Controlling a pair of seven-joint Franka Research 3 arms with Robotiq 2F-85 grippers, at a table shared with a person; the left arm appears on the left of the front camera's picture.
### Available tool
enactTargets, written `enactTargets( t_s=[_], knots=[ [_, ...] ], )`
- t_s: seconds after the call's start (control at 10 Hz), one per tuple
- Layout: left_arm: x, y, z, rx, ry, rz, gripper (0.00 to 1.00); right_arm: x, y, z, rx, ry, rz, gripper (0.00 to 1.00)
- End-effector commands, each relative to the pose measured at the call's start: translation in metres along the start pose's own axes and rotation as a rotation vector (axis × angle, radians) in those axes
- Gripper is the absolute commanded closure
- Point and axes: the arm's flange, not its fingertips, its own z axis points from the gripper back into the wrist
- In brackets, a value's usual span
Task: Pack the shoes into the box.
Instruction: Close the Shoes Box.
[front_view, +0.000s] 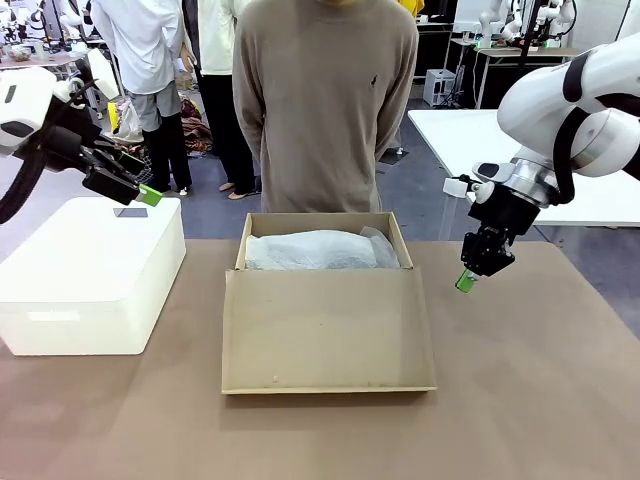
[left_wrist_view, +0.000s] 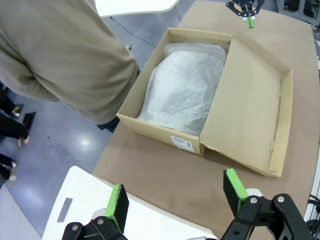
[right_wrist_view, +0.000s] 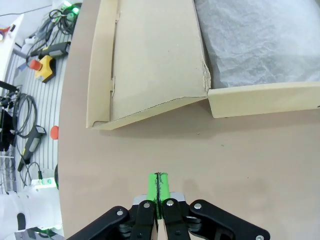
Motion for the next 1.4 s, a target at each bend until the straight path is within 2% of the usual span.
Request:
enactTargets(
  t_s=[0.0,0.2,0.5,1.0,1.3],
  knots=[
    [-0.002,0.001,0.0,-0.011,-0.011,-0.011,0.0,0.001,-0.001,0.001,-0.007,0.001,-0.002,1.0],
    [-0.002,0.001,0.0,-0.011,-0.011,-0.011,0.0,0.0,0.0,0.0,0.0,0.0,0.0,1.0],
    [-0.002,0.001,0.0,-0.011,-0.011,-0.011,0.0,-0.005,-0.004,-0.011,0.006,-0.055,0.045,1.0],
    [-0.002,0.001,0.0,-0.011,-0.011,-0.011,0.0,-0.02,0.013,-0.029,-0.008,-0.175,0.179,1.0],
    [-0.002,0.001,0.0,-0.011,-0.011,-0.011,0.0,-0.018,0.021,-0.041,-0.027,-0.218,0.218,1.0]
  ],
)
